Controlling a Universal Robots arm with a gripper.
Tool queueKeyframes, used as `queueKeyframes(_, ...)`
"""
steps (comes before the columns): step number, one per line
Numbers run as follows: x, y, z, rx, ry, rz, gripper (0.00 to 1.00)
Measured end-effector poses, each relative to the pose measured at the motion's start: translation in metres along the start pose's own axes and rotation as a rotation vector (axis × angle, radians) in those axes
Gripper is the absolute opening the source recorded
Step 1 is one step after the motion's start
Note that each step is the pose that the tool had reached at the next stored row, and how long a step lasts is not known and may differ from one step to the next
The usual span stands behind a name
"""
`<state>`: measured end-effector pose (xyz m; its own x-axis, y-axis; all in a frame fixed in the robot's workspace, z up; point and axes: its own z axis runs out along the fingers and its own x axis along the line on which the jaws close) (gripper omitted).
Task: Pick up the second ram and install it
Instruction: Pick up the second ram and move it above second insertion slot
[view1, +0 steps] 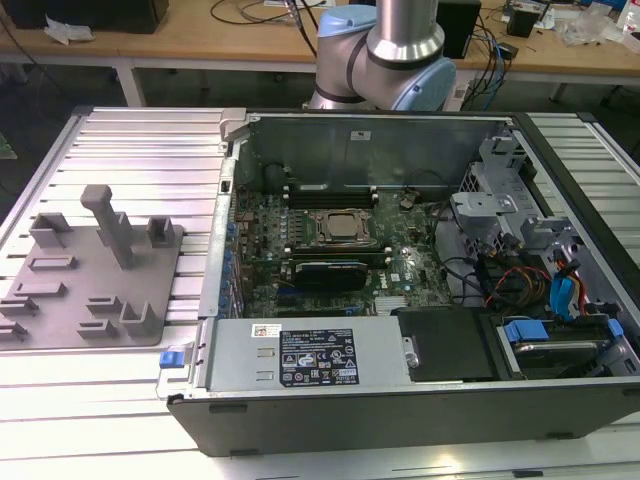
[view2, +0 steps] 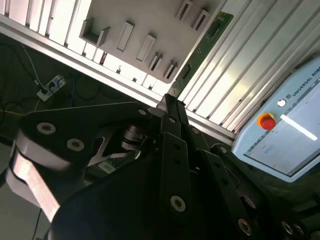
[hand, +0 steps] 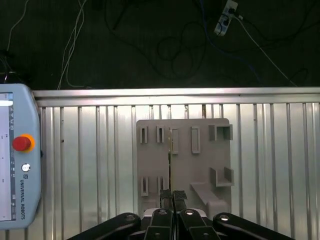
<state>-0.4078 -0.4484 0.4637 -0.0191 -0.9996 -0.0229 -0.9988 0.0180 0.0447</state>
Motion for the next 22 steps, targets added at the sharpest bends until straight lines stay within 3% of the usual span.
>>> queueKeyframes(2, -0.0002, -0.0092, -0.0004, 0.0, 0.0, 0.0, 0.09)
queueKeyframes(11, -0.0013, -0.07, -0.003, 0.0001, -0.0004, 0.0, 0.09)
queueKeyframes(15, -0.0017, -0.0914, -0.004, 0.0001, -0.0003, 0.0, 0.09)
queueKeyframes(19, -0.0024, -0.1286, -0.0057, 0.0, -0.0002, 0.0, 0.09)
queueKeyframes(22, -0.0028, -0.1491, -0.0066, 0.0, -0.0003, 0.0, 0.09)
